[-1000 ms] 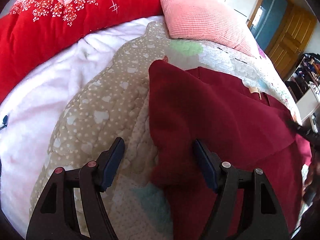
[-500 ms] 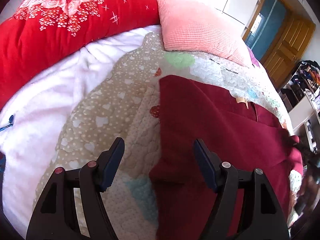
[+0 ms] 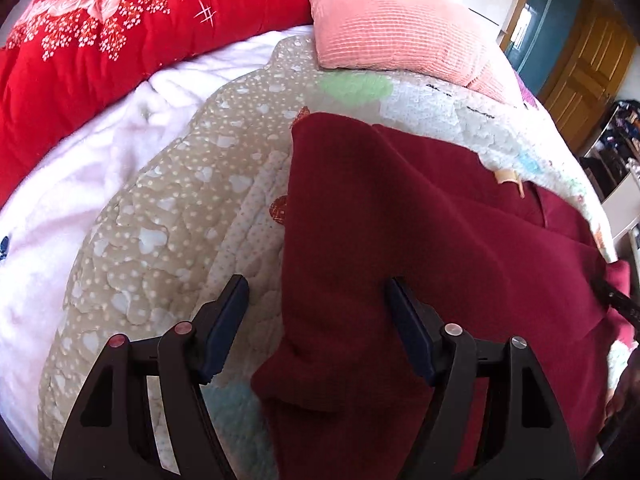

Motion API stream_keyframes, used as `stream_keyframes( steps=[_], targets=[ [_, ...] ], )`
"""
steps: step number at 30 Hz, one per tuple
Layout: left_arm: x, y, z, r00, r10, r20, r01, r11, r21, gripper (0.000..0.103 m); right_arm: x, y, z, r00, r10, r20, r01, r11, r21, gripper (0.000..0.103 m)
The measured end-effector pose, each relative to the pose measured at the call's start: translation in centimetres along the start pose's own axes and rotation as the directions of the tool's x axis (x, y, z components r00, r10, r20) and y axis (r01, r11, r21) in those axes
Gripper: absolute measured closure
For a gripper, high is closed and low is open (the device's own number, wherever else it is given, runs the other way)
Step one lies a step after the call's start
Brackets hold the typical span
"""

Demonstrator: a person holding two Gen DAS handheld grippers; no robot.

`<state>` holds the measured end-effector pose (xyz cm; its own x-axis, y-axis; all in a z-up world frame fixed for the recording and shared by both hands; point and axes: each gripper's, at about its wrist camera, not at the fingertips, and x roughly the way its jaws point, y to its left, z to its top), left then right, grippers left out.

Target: Fold small clothes

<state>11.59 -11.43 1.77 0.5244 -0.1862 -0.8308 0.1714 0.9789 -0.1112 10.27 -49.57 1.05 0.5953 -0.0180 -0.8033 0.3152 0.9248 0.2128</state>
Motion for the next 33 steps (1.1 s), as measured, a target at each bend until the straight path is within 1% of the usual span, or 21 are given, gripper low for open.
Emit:
stream_keyframes(
  steps=[1,3,4,8,11,14,16,20,24,26,28,31,33],
  targets=[
    [0.0,-0.2,0.0,1.000,0.009,0.005,-0.009,1.000,0.005,0.029,0.9,-0.4,-0.2,1.000,0.009,-0.018,-0.008,1.000,0.018,0.098],
    [-0.3,-0.5,-0.1,1.000,0.028,0.014,-0.028,0.999,0.017,0.029,1.1,-0.9,-0.3,0.999,0.032,0.007,-0.032,0.999,0.041,0.098],
    [-0.5,-0.7,-0.1,0.999,0.034,0.019,-0.034,0.999,0.020,0.029,1.0,-1.0,-0.4,0.999,0.036,0.005,-0.036,0.998,0.042,0.098],
    [-1.8,-1.4,-0.6,0.999,0.034,0.032,-0.035,0.999,0.033,0.029,-0.7,-0.7,-0.5,0.999,0.035,-0.002,-0.035,0.999,0.017,0.098],
    [-3.0,-2.2,-1.2,0.998,0.025,0.049,-0.028,0.999,0.046,0.029,-2.3,-0.6,-1.2,0.999,0.047,0.009,-0.047,0.999,0.016,0.098],
    [-4.0,-3.1,-1.7,0.997,0.015,0.069,-0.020,0.998,0.061,0.029,-3.5,-0.1,-2.0,0.999,0.046,0.021,-0.046,0.999,0.011,0.091],
    [-4.5,-3.9,-2.1,0.997,0.010,0.081,-0.016,0.997,0.072,0.029,-4.0,0.2,-2.5,0.999,0.044,0.022,-0.044,0.999,0.003,0.081],
    [-4.9,-4.8,-2.8,0.995,0.003,0.102,-0.011,0.997,0.075,0.029,-4.0,1.0,-3.5,0.999,0.046,0.014,-0.046,0.999,-0.019,0.079],
    [-5.0,-4.9,-3.4,0.994,0.001,0.113,-0.008,0.998,0.060,0.029,-2.2,1.2,-3.9,0.999,0.033,-0.025,-0.034,0.999,-0.030,0.075],
    [-5.8,-4.9,-3.6,0.992,-0.014,0.129,0.007,0.999,0.049,0.029,-1.6,1.4,-4.1,0.999,0.027,-0.031,-0.028,0.998,-0.057,0.075],
    [-6.9,-4.9,-3.6,0.988,-0.026,0.153,0.020,0.999,0.044,0.029,-2.2,1.6,-4.0,0.999,0.034,-0.027,-0.035,0.997,-0.063,0.072],
    [-8.4,-5.5,-3.5,0.979,-0.061,0.195,0.051,0.997,0.059,0.029,-3.5,1.0,-4.2,0.997,0.078,-0.017,-0.079,0.997,-0.024,0.071],
    [-8.4,-6.0,-3.3,0.978,-0.089,0.189,0.077,0.995,0.068,0.029,-4.5,0.6,-4.5,0.996,0.093,-0.001,-0.093,0.996,-0.003,0.071]
  ],
)
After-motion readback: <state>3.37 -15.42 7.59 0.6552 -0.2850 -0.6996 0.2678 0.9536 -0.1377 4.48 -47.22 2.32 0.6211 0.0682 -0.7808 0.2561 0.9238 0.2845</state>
